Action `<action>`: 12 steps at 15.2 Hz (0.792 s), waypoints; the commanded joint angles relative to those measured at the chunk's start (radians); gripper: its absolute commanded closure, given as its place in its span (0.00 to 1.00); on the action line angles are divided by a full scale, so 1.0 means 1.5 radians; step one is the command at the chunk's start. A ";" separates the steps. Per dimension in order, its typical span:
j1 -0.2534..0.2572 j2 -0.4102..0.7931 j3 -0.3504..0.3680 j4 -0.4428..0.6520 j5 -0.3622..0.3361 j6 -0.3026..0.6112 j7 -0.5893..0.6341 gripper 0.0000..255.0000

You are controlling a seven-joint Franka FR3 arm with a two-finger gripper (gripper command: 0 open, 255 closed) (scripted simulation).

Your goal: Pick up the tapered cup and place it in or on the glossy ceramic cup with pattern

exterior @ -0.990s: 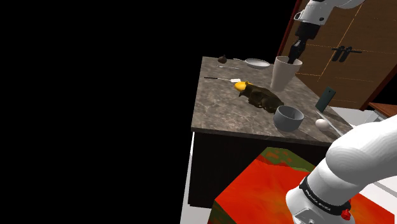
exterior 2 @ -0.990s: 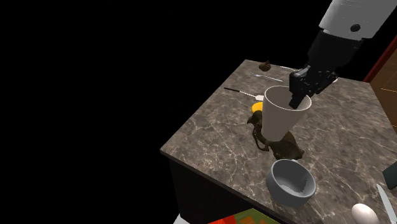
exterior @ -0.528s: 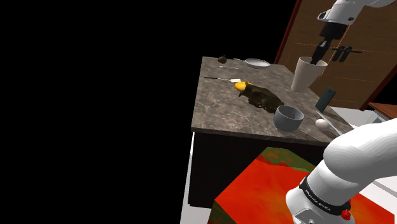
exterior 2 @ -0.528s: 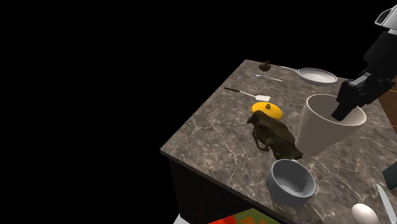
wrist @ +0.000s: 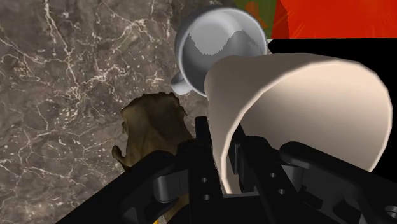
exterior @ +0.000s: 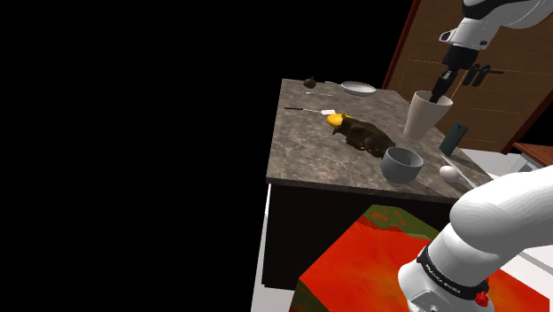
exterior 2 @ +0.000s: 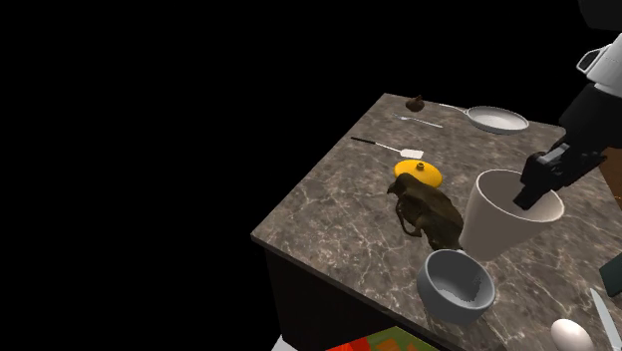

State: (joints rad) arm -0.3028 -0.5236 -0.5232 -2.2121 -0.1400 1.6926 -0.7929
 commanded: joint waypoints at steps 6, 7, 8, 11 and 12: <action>-0.003 0.004 -0.013 -0.059 -0.006 0.063 -0.005 1.00; -0.004 0.005 -0.015 -0.067 -0.007 0.072 -0.006 1.00; -0.004 0.006 -0.017 -0.075 -0.008 0.081 -0.007 1.00; -0.005 0.011 -0.023 -0.098 -0.010 0.109 -0.010 1.00; -0.005 0.012 -0.025 -0.105 -0.010 0.118 -0.011 1.00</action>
State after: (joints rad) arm -0.3088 -0.5053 -0.5569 -2.3563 -0.1535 1.8544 -0.8069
